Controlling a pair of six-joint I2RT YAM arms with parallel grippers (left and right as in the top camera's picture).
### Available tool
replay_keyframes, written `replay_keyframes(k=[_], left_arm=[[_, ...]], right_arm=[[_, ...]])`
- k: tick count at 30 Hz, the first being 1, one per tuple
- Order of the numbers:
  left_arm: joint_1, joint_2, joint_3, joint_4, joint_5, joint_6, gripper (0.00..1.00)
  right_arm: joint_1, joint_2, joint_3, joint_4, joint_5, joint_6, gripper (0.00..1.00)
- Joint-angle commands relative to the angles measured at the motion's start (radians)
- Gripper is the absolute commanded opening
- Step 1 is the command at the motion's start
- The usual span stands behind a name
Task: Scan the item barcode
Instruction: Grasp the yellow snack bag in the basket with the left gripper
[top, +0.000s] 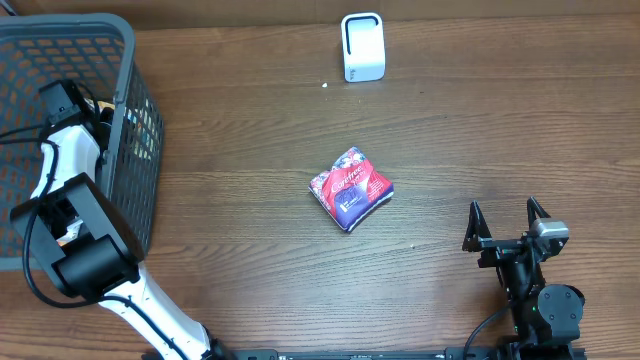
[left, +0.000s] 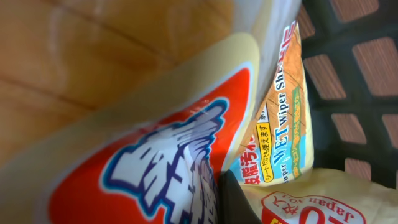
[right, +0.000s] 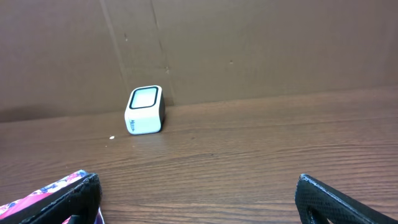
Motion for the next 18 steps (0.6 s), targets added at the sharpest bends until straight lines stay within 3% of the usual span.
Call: replay_keyframes(k=[1,5,10,18], left_arm=[[0.021,-0.077,-0.03,-0.036,-0.009,0.045,0.04],[0.036,-0.238,-0.03,-0.038,-0.009,0.052,0.04],[0.038,-0.405,-0.03,-0.037,-0.008,0.155,0.04],[0.014,-0.671,-0.03,-0.042,0.071,0.158,0.04]], right_arm=[[0.007,-0.007,-0.011,0.006,-0.005,0.006,1.0],[0.007,-0.007,-0.011,0.006,-0.005,0.006,1.0],[0.007,-0.007,-0.011,0.006,-0.005,0.006,1.0],[0.007,-0.007,-0.011,0.006,-0.005,0.006,1.0]])
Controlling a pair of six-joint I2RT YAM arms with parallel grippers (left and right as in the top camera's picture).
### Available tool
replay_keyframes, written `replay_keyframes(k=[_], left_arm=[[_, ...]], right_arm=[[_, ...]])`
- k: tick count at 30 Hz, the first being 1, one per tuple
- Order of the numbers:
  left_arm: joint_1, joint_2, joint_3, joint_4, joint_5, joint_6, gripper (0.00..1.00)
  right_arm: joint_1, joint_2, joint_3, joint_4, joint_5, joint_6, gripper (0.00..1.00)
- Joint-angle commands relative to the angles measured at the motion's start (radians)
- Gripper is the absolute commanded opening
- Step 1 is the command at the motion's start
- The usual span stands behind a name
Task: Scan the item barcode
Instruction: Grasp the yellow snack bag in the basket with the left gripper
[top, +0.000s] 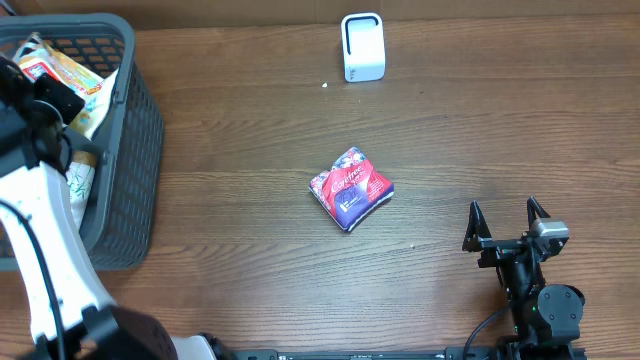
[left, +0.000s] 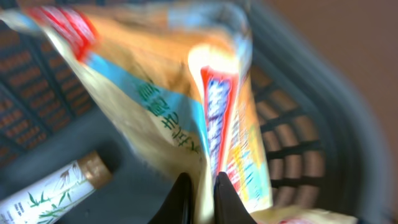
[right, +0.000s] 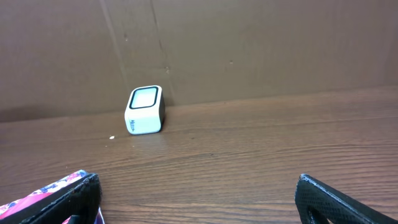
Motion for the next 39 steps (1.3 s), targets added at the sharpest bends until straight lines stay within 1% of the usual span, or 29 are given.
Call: replay_keyframes(k=[1,4,9,12,13,14,15,16,17,19,21,25,27,30,32,36,37,38,39], left_arm=[[-0.024,-0.131,0.005,0.004,0.097,0.028,0.04],[-0.048,-0.221,0.005,-0.002,0.179,0.026,0.04],[-0.104,-0.337,0.005,-0.036,0.179,-0.002,0.04],[-0.115,-0.345,0.005,-0.105,0.054,-0.005,0.05],[-0.114,-0.328,0.004,-0.164,-0.094,-0.051,0.04],[-0.112,-0.306,0.004,-0.205,-0.2,-0.098,0.04],[-0.111,-0.291,0.004,-0.22,-0.249,-0.119,0.05],[-0.109,-0.244,0.004,-0.24,-0.351,-0.153,0.28],[-0.105,-0.201,0.004,-0.238,-0.411,-0.152,0.55],[-0.082,-0.129,0.004,-0.224,-0.455,-0.148,0.7],[-0.048,-0.079,0.004,-0.207,-0.41,-0.129,0.76],[0.016,-0.007,0.004,-0.2,-0.292,-0.105,0.76],[0.042,0.04,0.004,-0.225,-0.239,-0.084,0.75],[0.044,0.109,0.004,-0.259,-0.182,0.008,0.76],[0.04,0.19,0.004,-0.317,-0.181,0.065,0.8],[0.038,0.333,0.004,-0.367,-0.177,0.121,0.83],[0.038,0.356,0.004,-0.37,-0.167,0.148,0.84],[0.037,0.401,0.004,-0.374,-0.148,0.206,0.85],[0.035,0.419,0.004,-0.374,-0.138,0.23,0.87]], right_arm=[[0.007,-0.007,-0.011,0.006,-0.005,0.006,1.0],[0.007,-0.007,-0.011,0.006,-0.005,0.006,1.0],[0.007,-0.007,-0.011,0.006,-0.005,0.006,1.0],[0.007,-0.007,-0.011,0.006,-0.005,0.006,1.0],[0.007,-0.007,-0.011,0.006,-0.005,0.006,1.0],[0.007,-0.007,-0.011,0.006,-0.005,0.006,1.0],[0.007,-0.007,-0.011,0.006,-0.005,0.006,1.0],[0.007,-0.007,-0.01,0.006,-0.005,0.006,1.0],[0.007,-0.007,-0.011,0.006,-0.005,0.006,1.0],[0.007,-0.007,-0.011,0.006,-0.005,0.006,1.0],[0.007,-0.007,-0.011,0.006,-0.005,0.006,1.0],[0.007,-0.007,-0.011,0.006,-0.005,0.006,1.0],[0.007,-0.007,-0.011,0.006,-0.005,0.006,1.0],[0.007,-0.007,-0.011,0.006,-0.005,0.006,1.0],[0.007,-0.007,-0.011,0.006,-0.005,0.006,1.0],[0.007,-0.007,-0.01,0.006,-0.005,0.006,1.0],[0.007,-0.007,-0.011,0.006,-0.005,0.006,1.0],[0.007,-0.007,-0.011,0.006,-0.005,0.006,1.0],[0.007,-0.007,-0.011,0.006,-0.005,0.006,1.0]])
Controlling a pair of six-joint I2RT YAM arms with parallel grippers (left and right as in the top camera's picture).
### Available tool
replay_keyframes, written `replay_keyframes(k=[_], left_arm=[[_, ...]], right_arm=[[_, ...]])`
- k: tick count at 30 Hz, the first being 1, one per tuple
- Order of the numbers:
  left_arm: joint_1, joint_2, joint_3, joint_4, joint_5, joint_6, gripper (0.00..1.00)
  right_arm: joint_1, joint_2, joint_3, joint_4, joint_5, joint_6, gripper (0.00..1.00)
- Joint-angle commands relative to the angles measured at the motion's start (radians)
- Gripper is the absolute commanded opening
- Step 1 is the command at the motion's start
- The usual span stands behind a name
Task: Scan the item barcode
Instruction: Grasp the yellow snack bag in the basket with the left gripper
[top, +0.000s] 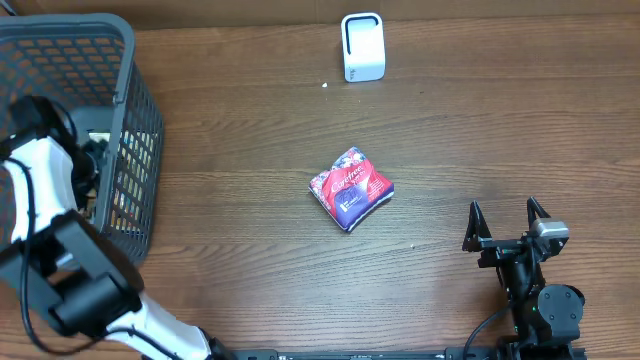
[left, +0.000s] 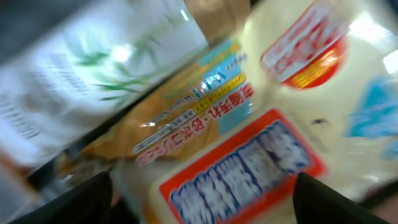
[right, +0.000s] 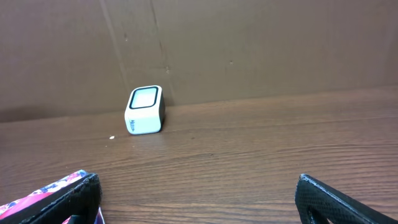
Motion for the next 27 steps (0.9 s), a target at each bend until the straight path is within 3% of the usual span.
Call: replay_keyframes(k=[1,5,18,19,21,22,23,24,25,27], left_arm=[[-0.01,0.074,0.0,-0.002,0.077,0.166,0.89],[-0.026,0.13,0.0,-0.002,0.13,0.236,1.0],[-0.042,0.388,0.0,-0.05,0.066,0.254,0.98],[-0.042,0.392,0.0,-0.05,0.063,0.254,0.85],[-0.042,0.392,0.001,-0.05,0.046,0.24,0.41],[-0.042,0.392,0.0,-0.05,0.044,0.237,0.51],[-0.042,0.392,0.0,-0.05,0.044,0.237,0.49],[-0.042,0.392,0.0,-0.05,0.044,0.237,0.43],[-0.042,0.392,0.0,-0.05,0.043,0.237,0.07],[-0.042,0.392,0.002,-0.05,0.045,0.234,0.04]], right_arm=[[0.007,-0.007,-0.011,0.007,-0.005,0.006,1.0],[0.007,-0.007,-0.011,0.007,-0.005,0.006,1.0],[0.007,-0.007,-0.011,0.007,-0.005,0.006,1.0],[0.007,-0.007,-0.011,0.007,-0.005,0.006,1.0],[0.007,-0.007,-0.011,0.007,-0.005,0.006,1.0],[0.007,-0.007,-0.011,0.007,-0.005,0.006,1.0],[0.007,-0.007,-0.011,0.007,-0.005,0.006,1.0],[0.007,-0.007,-0.011,0.007,-0.005,0.006,1.0],[0.007,-0.007,-0.011,0.007,-0.005,0.006,1.0],[0.007,-0.007,-0.011,0.007,-0.005,0.006,1.0]])
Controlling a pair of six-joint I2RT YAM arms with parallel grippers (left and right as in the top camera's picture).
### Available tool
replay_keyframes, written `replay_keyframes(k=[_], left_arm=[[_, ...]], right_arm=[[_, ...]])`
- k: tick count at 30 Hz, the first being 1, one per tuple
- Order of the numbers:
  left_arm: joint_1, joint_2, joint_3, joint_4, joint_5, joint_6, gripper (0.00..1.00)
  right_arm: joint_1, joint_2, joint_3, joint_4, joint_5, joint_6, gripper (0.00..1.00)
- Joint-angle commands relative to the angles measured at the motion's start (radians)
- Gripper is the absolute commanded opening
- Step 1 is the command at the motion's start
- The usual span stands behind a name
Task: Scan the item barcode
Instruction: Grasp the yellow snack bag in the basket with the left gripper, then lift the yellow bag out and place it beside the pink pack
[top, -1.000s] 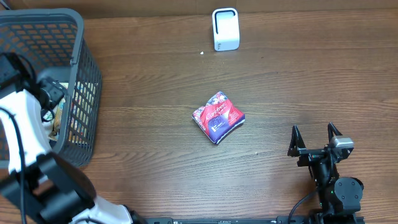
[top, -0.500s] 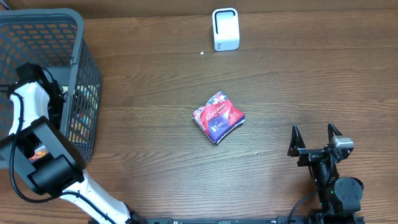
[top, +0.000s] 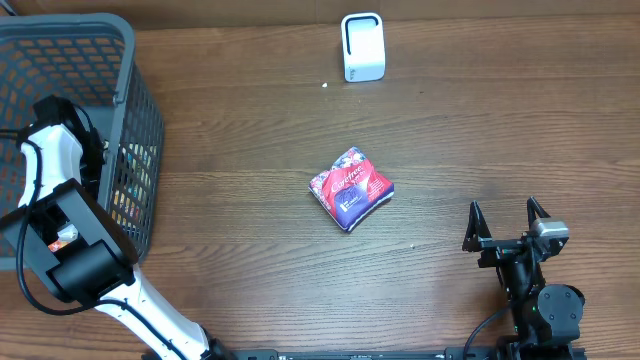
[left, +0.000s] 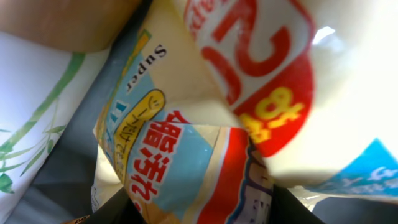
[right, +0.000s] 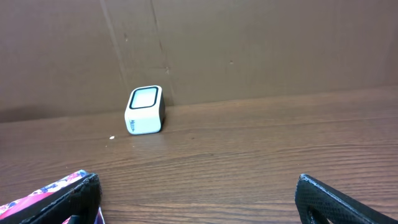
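My left arm (top: 55, 125) reaches down into the grey mesh basket (top: 125, 60), and its gripper is hidden there in the overhead view. In the left wrist view, my left gripper (left: 202, 210) is open, its dark fingers (left: 121, 208) standing either side of an orange, blue and red wet-wiper pack (left: 180, 155). A white and red pack (left: 292, 81) lies over it. The white scanner (top: 362, 47) stands at the table's far edge. My right gripper (top: 505, 225) rests open near the front right with nothing between its fingers.
A red and purple snack packet (top: 350, 188) lies mid-table, its corner showing behind my right gripper's left finger (right: 74, 199). A white bamboo-print pack (left: 31, 93) lies in the basket beside the wiper pack. A brown cardboard wall (right: 249, 43) backs the table.
My left gripper has moved closer onto the packs in the basket. Its fingers stand nearer together, with the wet-wiper pack between them. The right arm, snack packet and scanner have not moved.
My left gripper was deep in the basket against the packs. Then it was raised over the basket, shut on the edge of an orange pack. Then it was back down in the basket, wide open over the packs, and now straddles the wiper pack.
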Motion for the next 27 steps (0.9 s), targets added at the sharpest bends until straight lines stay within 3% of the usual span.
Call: replay_keyframes(k=[1,6,10,16,27], left_arm=[[-0.011,0.185,-0.084,-0.007,0.029,0.017,0.04],[0.01,0.183,0.114,-0.156,0.057,-0.096,0.04],[0.035,0.15,0.311,-0.237,0.267,-0.067,0.04],[0.048,-0.008,0.442,-0.221,0.418,-0.049,0.04],[0.043,-0.426,0.455,-0.091,0.533,-0.051,0.04]], right_arm=[[0.007,-0.007,-0.011,0.006,-0.005,0.006,1.0],[0.007,-0.007,-0.011,0.006,-0.005,0.006,1.0],[0.007,-0.007,-0.011,0.006,-0.005,0.006,1.0],[0.007,-0.007,-0.011,0.006,-0.005,0.006,1.0],[0.007,-0.007,-0.011,0.006,-0.005,0.006,1.0]])
